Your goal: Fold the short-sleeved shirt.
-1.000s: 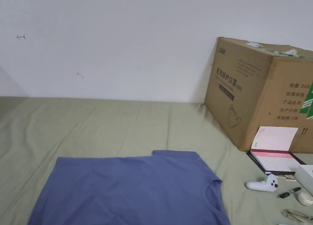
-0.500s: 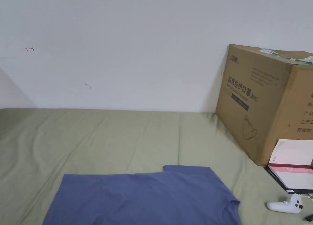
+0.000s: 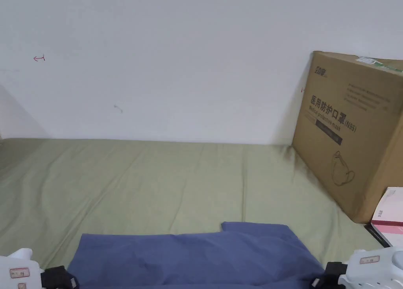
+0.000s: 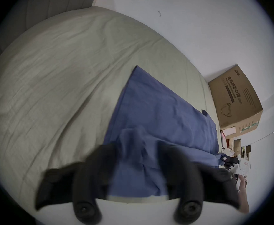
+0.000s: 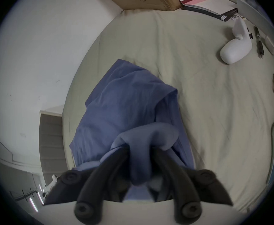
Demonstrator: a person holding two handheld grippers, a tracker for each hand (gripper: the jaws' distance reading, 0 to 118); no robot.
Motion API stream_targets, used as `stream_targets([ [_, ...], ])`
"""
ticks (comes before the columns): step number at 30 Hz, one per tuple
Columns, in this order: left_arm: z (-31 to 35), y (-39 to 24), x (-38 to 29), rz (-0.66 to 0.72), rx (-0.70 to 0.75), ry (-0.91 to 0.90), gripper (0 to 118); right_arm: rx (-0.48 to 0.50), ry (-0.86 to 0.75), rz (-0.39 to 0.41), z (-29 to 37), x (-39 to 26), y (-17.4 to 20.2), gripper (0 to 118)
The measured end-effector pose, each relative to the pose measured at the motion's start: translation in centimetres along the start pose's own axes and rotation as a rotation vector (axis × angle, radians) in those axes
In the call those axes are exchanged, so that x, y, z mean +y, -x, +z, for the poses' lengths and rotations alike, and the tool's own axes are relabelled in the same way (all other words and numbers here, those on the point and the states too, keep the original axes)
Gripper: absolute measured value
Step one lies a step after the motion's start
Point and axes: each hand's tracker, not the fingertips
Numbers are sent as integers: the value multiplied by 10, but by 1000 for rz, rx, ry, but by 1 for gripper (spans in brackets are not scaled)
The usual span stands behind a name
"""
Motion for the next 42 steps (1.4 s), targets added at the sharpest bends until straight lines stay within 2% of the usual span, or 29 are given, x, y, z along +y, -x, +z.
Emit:
stream_targets([
  [1,2,1,-1,-6,1,-7,116,-2,-46,16,2,-4,4,107],
  [2,7,1,-3,-10,-9,-15,115,-11,-72,50,3,-7,8,118],
  [7,55,-10,-23,-135,-66,-166,114,25,-234,241,42,-42,22,117],
  [11,107,-26,-62,-259,-59,-352,113,96,-348,292,87,-93,27,117],
  [12,122,-31,-74,-282,-57,-404,110,133,-385,298,99,-107,28,116],
  [13,133,-29,-84,-302,-74,-458,99,171,-434,310,111,-123,29,116],
  [14,141,-27,-90,-320,-88,-489,79,196,-465,325,122,-136,30,114],
  [15,152,-30,-100,-336,-100,-504,53,217,-520,342,135,-152,26,110],
  [16,159,-32,-107,-346,-109,-502,15,223,-542,382,144,-164,28,85],
  [17,164,-34,-113,-360,-100,-493,2,225,-573,415,152,-175,29,41],
  [18,168,-35,-118,-389,-66,-507,2,177,-610,458,158,-185,33,0],
  [19,174,-36,-124,-389,-80,-514,1,139,-610,484,162,-192,34,0],
  [22,184,-41,-124,-409,-72,-482,0,185,-560,512,168,-200,33,0],
  [24,187,-42,-114,-398,-33,-420,0,153,-557,543,168,-200,38,0],
  [26,180,-44,-100,-379,-33,-300,0,148,-545,596,169,-200,40,0],
  [29,150,-43,-71,-366,40,-42,0,164,-528,658,167,-197,47,0],
  [30,132,-44,-64,-382,62,45,1,155,-516,668,165,-195,51,0],
  [31,117,-41,-59,-388,77,88,16,146,-503,677,162,-193,54,0],
  [32,104,-39,-54,-390,101,112,51,139,-492,682,159,-192,56,0],
  [33,88,-35,-51,-377,99,137,51,142,-479,684,156,-190,55,0],
  [34,74,-31,-49,-360,106,138,65,147,-470,687,154,-192,59,0],
  [36,47,-21,-43,-359,138,152,110,151,-448,689,147,-191,59,0],
  [37,37,-17,-39,-356,155,138,113,147,-438,691,143,-190,58,0],
  [42,-9,2,-31,-333,269,150,111,124,-375,676,123,-188,56,0],
])
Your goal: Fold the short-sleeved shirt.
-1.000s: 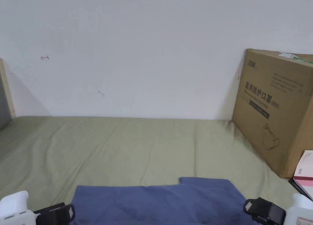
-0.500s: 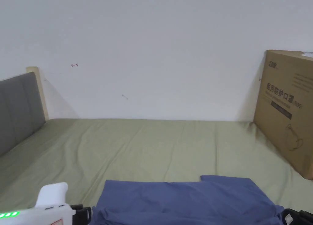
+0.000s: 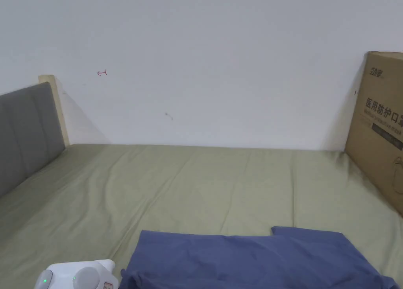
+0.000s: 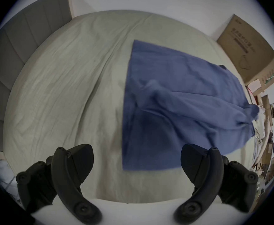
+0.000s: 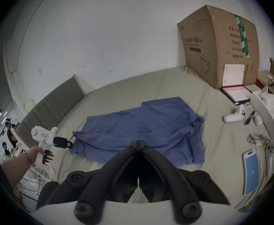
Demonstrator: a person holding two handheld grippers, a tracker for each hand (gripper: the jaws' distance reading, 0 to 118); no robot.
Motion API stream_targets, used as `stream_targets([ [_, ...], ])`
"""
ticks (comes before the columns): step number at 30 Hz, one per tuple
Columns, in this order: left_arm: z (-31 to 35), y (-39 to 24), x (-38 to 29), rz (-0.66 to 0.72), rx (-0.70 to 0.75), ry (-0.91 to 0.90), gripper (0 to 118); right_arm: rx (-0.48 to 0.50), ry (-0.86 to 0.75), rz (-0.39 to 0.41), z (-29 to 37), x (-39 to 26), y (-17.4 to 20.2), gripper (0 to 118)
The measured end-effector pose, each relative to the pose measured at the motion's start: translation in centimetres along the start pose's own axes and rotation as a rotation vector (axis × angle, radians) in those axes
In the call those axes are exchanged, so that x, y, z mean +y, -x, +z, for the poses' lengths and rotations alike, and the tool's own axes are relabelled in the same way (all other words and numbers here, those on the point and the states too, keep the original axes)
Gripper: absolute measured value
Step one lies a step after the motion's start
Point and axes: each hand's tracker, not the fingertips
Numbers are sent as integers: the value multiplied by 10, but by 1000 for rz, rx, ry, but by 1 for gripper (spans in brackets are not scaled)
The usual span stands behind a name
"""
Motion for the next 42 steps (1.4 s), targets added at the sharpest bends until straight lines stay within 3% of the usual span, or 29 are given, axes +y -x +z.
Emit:
stream_targets([
  [3,-28,4,1,16,-43,36,111,-1,29,-19,-10,-1,0,0],
  [6,-45,-2,-9,-86,-20,51,118,-10,41,-24,-21,-3,-8,0],
  [8,-44,-9,-14,-3,32,28,118,-10,47,-27,-21,-1,-9,0],
  [9,-42,-19,-11,-31,70,43,116,-10,46,-30,-20,0,-11,0],
  [11,-27,-27,-10,-84,94,40,97,-13,45,-42,-20,0,-13,0],
  [12,-18,-30,-13,-89,88,25,78,-19,44,-48,-19,-1,-14,0],
  [13,-6,-34,-15,-122,95,-27,36,-25,43,-59,-16,-1,-17,0],
  [14,2,-37,-18,-152,92,-64,5,-32,41,-69,-14,-1,-19,0],
  [17,22,-31,-22,-130,-33,-99,4,-94,15,-91,-5,1,-26,0],
  [22,64,-28,-22,-124,-72,-195,4,-73,27,-99,-5,22,-57,0],
  [24,69,-24,-18,-119,-83,-199,4,-31,76,-117,-17,33,-77,0],
  [26,77,-24,-15,-108,-104,-201,4,26,159,-185,-32,43,-100,0],
  [28,82,-27,-15,-98,-117,-194,4,-20,234,-209,-50,47,-118,0],
  [29,84,-28,-16,-97,-125,-197,4,-48,272,-207,-59,48,-125,10],
  [30,84,-29,-16,-99,-127,-197,4,-68,291,-203,-67,47,-130,40],
  [31,84,-31,-16,-100,-126,-194,4,-92,344,-190,-79,45,-135,102],
  [32,82,-30,-16,-99,-125,-190,4,-115,393,-193,-92,40,-139,117],
  [33,81,-30,-16,-97,-124,-185,4,-95,366,-182,-104,44,-141,117],
  [38,74,-27,-18,-93,-117,-162,4,-252,554,-185,-146,15,-164,116],
  [40,69,-23,-19,-90,-112,-152,4,-265,612,-117,-161,5,-162,114],
  [42,64,-20,-20,-80,-111,-132,4,-299,624,16,-169,0,-146,114],
])
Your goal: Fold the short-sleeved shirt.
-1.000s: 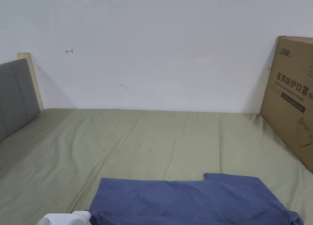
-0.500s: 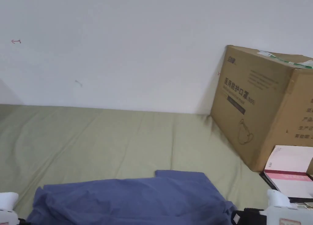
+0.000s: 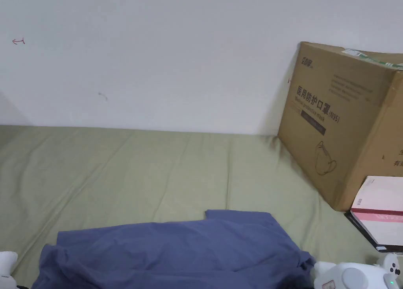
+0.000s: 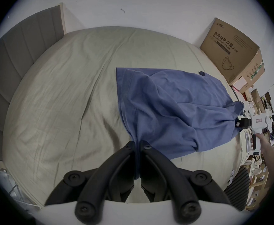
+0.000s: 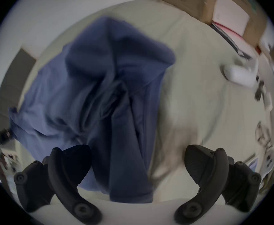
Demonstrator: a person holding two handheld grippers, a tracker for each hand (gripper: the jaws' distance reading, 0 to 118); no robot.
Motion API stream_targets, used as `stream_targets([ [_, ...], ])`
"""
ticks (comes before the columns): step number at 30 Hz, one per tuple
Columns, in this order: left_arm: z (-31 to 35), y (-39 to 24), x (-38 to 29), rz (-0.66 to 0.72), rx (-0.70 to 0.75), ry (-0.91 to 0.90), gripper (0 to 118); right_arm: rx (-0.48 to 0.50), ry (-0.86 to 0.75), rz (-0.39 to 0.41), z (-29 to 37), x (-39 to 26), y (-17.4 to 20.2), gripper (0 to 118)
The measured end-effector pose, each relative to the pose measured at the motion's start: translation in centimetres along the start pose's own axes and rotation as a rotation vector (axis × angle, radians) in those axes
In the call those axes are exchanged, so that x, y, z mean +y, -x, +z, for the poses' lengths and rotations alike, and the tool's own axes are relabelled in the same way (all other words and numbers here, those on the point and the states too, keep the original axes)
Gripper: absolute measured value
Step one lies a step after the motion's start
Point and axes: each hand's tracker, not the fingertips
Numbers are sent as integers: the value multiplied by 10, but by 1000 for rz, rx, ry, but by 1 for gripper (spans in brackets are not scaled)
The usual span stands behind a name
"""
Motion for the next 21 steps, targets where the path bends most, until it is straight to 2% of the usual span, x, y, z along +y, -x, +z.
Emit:
stream_targets([
  [1,-3,3,-1,9,-1,7,4,-33,-10,48,0,-1,7,112],
  [3,-8,7,-4,15,-5,10,4,-35,-39,46,4,-1,11,98],
  [5,-8,9,-7,1,-6,-23,4,-28,-59,23,14,-1,8,65],
  [6,-10,12,-7,3,11,-12,4,-13,-66,14,20,-2,6,46],
  [7,-11,14,-7,23,0,3,4,6,-72,6,28,-3,3,16],
  [8,-10,14,-7,42,-17,6,4,9,-72,6,32,-4,2,6],
  [10,-7,14,-6,50,-23,-3,4,113,-71,-21,43,-6,0,6],
  [12,1,13,-3,43,-21,-25,4,80,-83,-10,61,-9,3,6],
  [17,33,16,6,64,-67,-58,4,128,-126,9,109,-16,3,6],
  [21,66,23,-3,38,-87,-29,4,113,-121,58,143,-36,3,6],
])
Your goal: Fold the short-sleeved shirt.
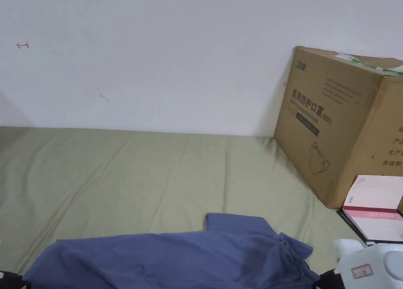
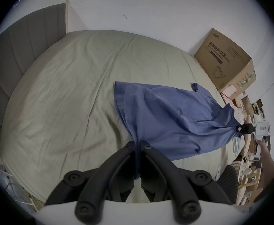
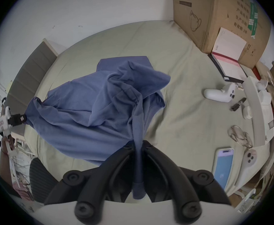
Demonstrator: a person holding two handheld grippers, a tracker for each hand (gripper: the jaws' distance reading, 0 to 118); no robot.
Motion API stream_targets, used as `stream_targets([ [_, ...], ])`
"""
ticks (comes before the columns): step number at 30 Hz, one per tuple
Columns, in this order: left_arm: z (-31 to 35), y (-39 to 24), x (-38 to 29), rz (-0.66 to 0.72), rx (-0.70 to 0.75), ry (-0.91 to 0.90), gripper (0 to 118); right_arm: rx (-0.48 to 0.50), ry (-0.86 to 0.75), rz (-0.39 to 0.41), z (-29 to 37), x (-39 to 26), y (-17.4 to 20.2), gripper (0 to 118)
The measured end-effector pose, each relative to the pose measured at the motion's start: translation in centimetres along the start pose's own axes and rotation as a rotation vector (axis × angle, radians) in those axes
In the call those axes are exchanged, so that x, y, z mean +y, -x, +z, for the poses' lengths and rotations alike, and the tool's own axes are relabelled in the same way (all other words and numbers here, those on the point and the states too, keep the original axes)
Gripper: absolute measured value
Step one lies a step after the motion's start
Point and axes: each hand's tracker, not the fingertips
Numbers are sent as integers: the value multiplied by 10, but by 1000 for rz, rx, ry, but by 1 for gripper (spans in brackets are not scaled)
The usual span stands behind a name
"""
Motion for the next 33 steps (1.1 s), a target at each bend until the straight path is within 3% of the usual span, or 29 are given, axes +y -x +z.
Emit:
stream_targets([
  [7,17,14,-63,-40,11,171,4,61,118,-28,10,-63,-5,6],
  [12,-23,32,-102,17,0,294,5,8,208,-55,-37,-97,-7,6],
  [13,-28,34,-105,21,4,296,13,2,206,-66,-42,-101,-7,7],
  [16,-29,37,-106,71,27,275,51,1,187,-104,-43,-104,-6,9],
  [19,-17,39,-101,116,9,221,52,13,161,-125,-31,-101,-9,15],
  [20,-14,41,-100,159,-19,219,56,7,140,-121,-27,-100,-8,22],
  [21,-12,41,-99,188,-44,210,73,-9,108,-111,-21,-99,-6,41],
  [22,-9,39,-99,182,-101,160,105,-16,75,-113,-15,-99,-5,79],
  [23,-3,36,-100,171,-139,107,118,-24,52,-119,-12,-98,-3,104],
  [24,7,34,-98,165,-179,39,118,-19,10,-129,-6,-98,-1,118],
  [27,29,16,-88,134,-199,-21,116,6,-118,-143,18,-97,11,118],
  [31,62,-15,-78,52,-177,-160,116,24,-279,-64,51,-93,39,118],
  [33,70,-30,-73,9,-173,-189,107,58,-328,-40,62,-91,58,117],
])
